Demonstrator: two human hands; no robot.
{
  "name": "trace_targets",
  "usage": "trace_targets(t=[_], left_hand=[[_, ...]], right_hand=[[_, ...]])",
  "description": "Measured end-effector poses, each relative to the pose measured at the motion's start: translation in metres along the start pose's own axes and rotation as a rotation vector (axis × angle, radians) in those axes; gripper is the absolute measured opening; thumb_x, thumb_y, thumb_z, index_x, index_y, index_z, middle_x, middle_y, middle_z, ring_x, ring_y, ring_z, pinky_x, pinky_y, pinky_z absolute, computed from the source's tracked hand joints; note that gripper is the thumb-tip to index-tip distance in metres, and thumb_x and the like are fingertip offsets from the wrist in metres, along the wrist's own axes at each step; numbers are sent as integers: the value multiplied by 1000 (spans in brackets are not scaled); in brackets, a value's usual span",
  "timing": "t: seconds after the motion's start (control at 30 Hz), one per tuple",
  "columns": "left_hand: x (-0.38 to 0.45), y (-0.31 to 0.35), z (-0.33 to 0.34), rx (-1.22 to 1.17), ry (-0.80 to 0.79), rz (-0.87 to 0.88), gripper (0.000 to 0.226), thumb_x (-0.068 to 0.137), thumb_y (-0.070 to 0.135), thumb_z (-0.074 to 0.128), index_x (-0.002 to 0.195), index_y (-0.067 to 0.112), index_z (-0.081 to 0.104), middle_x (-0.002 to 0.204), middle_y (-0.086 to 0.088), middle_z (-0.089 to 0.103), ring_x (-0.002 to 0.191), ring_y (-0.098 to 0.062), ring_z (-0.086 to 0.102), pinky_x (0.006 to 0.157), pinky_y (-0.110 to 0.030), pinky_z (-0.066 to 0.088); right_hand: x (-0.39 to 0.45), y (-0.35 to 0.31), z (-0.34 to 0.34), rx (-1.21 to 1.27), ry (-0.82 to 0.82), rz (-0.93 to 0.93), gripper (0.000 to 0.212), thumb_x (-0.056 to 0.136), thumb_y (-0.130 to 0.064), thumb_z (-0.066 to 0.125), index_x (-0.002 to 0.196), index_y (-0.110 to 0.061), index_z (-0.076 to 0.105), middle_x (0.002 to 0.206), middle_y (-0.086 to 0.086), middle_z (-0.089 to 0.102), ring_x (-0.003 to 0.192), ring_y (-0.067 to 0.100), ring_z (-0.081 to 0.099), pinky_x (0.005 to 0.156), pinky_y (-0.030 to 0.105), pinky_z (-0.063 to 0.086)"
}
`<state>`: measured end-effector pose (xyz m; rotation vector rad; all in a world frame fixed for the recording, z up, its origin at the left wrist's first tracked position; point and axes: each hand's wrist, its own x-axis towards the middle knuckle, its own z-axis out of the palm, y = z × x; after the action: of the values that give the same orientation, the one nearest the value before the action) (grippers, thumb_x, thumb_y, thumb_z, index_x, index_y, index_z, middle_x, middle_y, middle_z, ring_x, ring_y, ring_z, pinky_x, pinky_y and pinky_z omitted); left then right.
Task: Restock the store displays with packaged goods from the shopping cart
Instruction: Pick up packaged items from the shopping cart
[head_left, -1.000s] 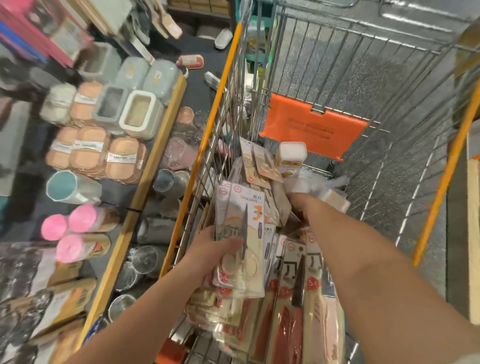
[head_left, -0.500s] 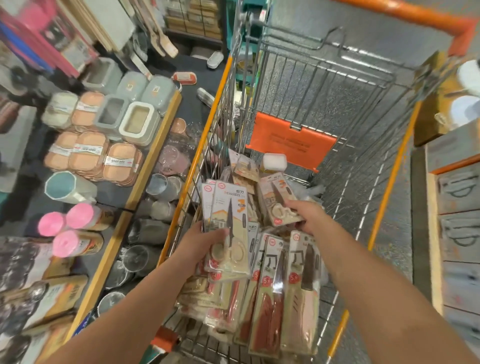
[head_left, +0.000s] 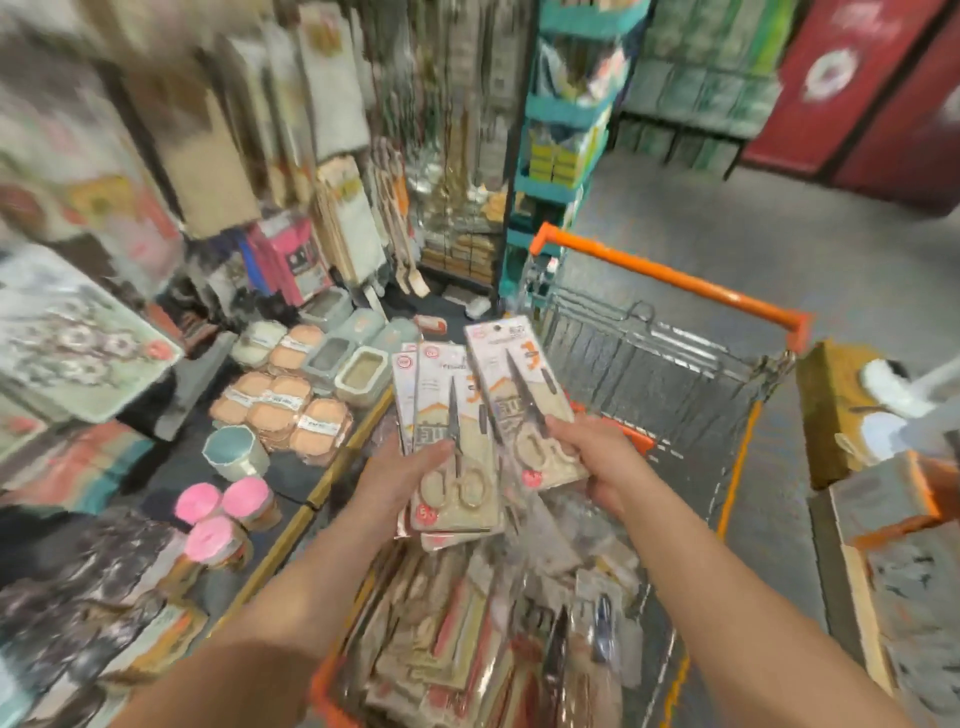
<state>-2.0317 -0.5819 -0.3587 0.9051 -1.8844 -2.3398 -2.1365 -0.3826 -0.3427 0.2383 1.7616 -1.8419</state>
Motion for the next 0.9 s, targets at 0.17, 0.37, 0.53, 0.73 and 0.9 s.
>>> trace_targets(t=[0.17, 0.37, 0.53, 0.73, 0.9], left_hand=[[-22, 68, -48, -81, 149, 209, 23, 85, 11, 74, 106, 19, 67, 98, -6, 76, 93, -26, 72, 88, -42, 56], [-60, 151, -117, -93, 316, 454, 16, 88, 2, 67, 95, 17, 68, 92, -6, 77, 77, -16, 73, 72, -31, 59], [-88, 210, -181, -89, 490, 551, 19, 85, 3, 71, 95, 18, 65, 94, -7, 75, 81, -23, 72, 80, -38, 58], [-112, 257, -248, -118, 612, 607, 22, 83, 3, 73, 98, 14, 62, 83, -2, 74, 72, -18, 70, 71, -33, 55], [-127, 298, -294, -134, 693, 647, 17, 86, 5, 72, 95, 15, 62, 89, -9, 73, 78, -25, 70, 79, -39, 57]], right_hand=[[-16, -54, 80, 13, -240, -124, 18, 97, -3, 54, 80, -9, 56, 51, -2, 63, 40, 7, 58, 38, 16, 43], [-17, -108, 184, -111, -460, -290, 5, 94, -19, 65, 95, -15, 62, 72, -1, 65, 56, 13, 54, 50, 23, 39], [-28, -138, 274, -143, -637, -366, 15, 98, -18, 60, 107, -7, 62, 88, 6, 75, 65, 15, 71, 50, 26, 55], [-48, -176, 359, -225, -640, -551, 12, 92, -21, 65, 93, -9, 67, 82, 11, 74, 68, 24, 68, 65, 37, 57], [-49, -226, 409, -199, -620, -666, 30, 83, -32, 70, 99, -7, 67, 93, 15, 75, 85, 35, 71, 82, 53, 54]])
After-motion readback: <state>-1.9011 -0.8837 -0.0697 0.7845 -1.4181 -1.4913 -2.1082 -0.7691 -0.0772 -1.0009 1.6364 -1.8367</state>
